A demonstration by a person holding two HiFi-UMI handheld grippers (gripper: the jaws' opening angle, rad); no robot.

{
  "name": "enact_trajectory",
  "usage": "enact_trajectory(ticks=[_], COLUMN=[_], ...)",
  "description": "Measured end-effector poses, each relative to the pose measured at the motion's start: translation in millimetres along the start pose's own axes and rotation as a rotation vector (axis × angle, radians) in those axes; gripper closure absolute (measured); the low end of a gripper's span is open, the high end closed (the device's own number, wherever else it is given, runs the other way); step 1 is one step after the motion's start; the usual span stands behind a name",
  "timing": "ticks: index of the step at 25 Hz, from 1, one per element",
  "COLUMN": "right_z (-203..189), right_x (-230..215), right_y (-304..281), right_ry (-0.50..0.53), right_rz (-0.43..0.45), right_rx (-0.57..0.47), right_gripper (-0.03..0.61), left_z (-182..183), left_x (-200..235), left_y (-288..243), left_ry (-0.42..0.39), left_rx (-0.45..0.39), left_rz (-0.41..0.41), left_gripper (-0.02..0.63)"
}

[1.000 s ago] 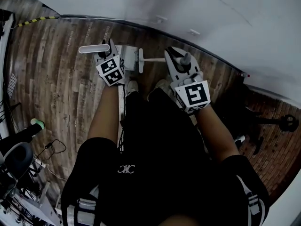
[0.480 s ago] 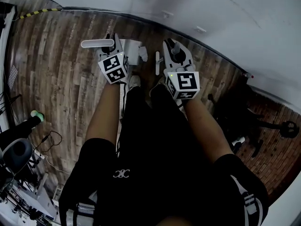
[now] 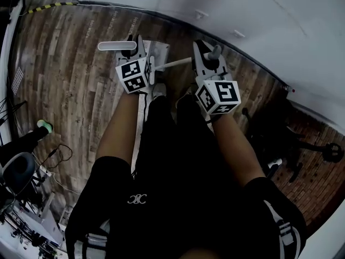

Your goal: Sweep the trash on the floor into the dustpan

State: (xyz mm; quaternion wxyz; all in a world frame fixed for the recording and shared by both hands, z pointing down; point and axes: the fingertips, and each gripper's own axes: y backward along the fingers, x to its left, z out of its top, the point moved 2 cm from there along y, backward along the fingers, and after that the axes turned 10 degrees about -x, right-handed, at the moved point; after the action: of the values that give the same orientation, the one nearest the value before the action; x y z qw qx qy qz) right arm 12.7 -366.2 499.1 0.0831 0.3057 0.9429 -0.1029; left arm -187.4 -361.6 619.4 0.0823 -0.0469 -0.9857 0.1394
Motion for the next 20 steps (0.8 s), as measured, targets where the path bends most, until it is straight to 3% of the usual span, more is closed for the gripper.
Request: enact_trajectory(ticks=[5, 10, 16, 20], right_z=[18, 45, 88, 102], right_x=[14, 4, -26, -44], right_y=[31, 63, 95, 105], right_ry=[0.037, 0.102, 0.158, 0.184], right_rz=[0.036, 0.001, -0.103, -0.165], right_rx=[-0.012, -0.039, -0.098, -0.116], right_gripper=[0.538, 0.538, 0.538, 0.538], left_z=[-3, 2, 51, 82], left_x=[0, 6, -1, -3], left_y=[-1, 5, 16, 30], left_ry=[-0.036, -0.037, -0.056, -0.022], left_rx=[0.025, 0.062, 0.014, 0.053], left_rz=[-0.013, 0.011, 0.018, 0.051], left_gripper=[0.528, 0.536, 0.538, 0.537])
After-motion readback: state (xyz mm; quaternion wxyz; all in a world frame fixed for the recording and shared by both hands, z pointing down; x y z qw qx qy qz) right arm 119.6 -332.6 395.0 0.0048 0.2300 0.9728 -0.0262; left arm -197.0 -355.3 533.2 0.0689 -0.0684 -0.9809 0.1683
